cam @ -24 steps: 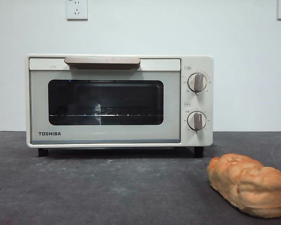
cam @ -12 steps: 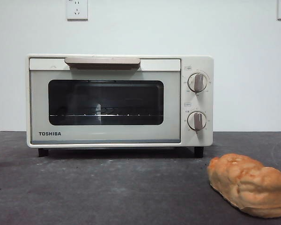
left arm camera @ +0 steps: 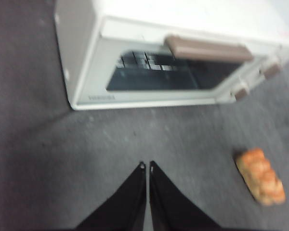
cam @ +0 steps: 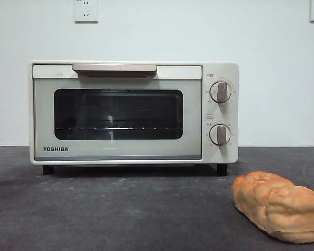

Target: The left arm flap open the oven, the right arm pick bread and place it into oven, the left arm flap close the oven

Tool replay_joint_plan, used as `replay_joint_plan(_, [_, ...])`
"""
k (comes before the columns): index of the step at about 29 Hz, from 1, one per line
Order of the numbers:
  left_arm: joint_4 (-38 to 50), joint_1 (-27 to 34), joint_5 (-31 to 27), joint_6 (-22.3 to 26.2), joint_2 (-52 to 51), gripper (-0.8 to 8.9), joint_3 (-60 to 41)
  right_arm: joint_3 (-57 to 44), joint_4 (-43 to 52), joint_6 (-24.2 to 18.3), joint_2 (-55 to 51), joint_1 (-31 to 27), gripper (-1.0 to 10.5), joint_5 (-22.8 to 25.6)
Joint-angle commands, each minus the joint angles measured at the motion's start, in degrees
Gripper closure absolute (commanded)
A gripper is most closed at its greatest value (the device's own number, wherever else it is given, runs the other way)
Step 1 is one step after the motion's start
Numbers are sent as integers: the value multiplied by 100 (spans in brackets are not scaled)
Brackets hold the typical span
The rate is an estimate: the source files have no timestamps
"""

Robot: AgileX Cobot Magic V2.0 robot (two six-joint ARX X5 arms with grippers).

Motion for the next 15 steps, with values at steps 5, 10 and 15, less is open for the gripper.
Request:
replay_joint_plan(5, [-546, -192, 83, 638, 173, 797, 271, 186, -748, -505, 216, 352, 941, -61])
replay_joint_plan(10, [-590, -251, 83, 636, 170, 797, 271, 186, -785, -409, 214, 505, 745, -50])
replay_joint_plan(15, [-588, -251, 83, 636, 170, 797, 271, 186, -782, -269, 216, 520, 473, -48])
